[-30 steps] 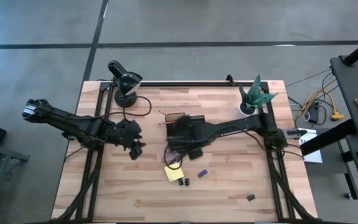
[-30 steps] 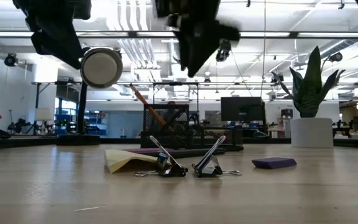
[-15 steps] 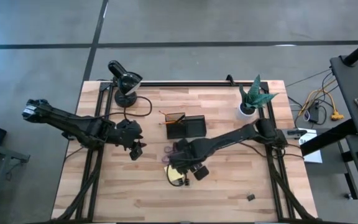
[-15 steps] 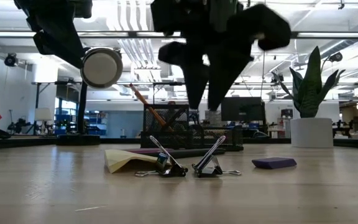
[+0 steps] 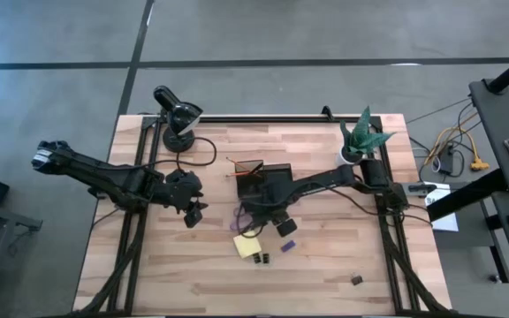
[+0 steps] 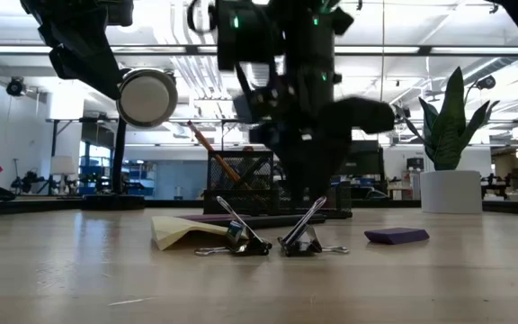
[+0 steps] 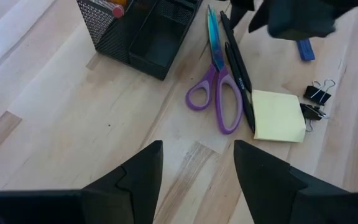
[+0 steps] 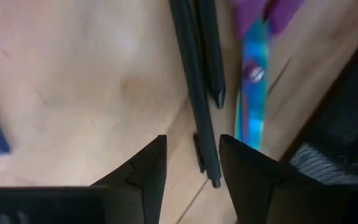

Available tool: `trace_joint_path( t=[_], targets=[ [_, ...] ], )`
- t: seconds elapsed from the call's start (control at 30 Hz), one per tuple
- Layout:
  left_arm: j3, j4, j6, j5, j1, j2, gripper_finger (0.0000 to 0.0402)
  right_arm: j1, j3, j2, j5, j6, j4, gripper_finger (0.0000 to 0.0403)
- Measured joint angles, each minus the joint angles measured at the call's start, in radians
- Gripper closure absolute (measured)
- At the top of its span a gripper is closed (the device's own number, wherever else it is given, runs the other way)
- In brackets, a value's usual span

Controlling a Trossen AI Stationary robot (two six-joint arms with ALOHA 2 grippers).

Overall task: Pick and place office supplies into organizer
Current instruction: Put the right black pen into the black desk organizer

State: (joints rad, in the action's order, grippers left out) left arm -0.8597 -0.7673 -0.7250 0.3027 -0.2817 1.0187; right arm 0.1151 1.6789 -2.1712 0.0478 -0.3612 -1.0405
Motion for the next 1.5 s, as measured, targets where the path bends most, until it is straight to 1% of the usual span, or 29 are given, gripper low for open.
trace_joint_path(
  t=[0.23,0.37,0.53,0.63,0.87,1.13,1.3,1.5],
  targets=[
    [0.0,0.0,0.0,0.0,0.0,0.0,0.0221,0.001,-0.052,0.0,-0.005,-0.009,0.037,0.0267],
    [0.0,0.0,0.0,0.0,0.0,0.0,0.0221,-0.001,-0.046,0.0,0.005,-0.007,0.046,0.0271],
    [0.0,0.0,0.0,0.0,0.0,0.0,0.0221,0.0,0.002,0.002,0.005,0.022,0.02,0.0271],
    [0.0,0.0,0.0,0.0,0.0,0.0,0.0221,0.0,0.019,0.002,0.007,0.005,0.027,0.0273],
    [0.0,-0.001,0.0,0.0,0.0,0.0,0.0221,-0.013,-0.012,-0.011,0.004,-0.04,0.05,0.0275],
    [0.002,-0.002,0.0,0.001,0.0,0.0,0.0221,-0.01,-0.014,-0.043,0.001,-0.071,0.062,0.0276],
    [0.002,-0.002,0.0,0.013,0.0,0.0,0.0221,-0.01,-0.013,-0.05,0.0,-0.08,0.058,0.0296],
    [0.002,-0.002,0.0,0.017,0.0,0.0,0.0221,-0.01,-0.013,-0.052,-0.001,-0.096,0.054,0.0343]
  ],
)
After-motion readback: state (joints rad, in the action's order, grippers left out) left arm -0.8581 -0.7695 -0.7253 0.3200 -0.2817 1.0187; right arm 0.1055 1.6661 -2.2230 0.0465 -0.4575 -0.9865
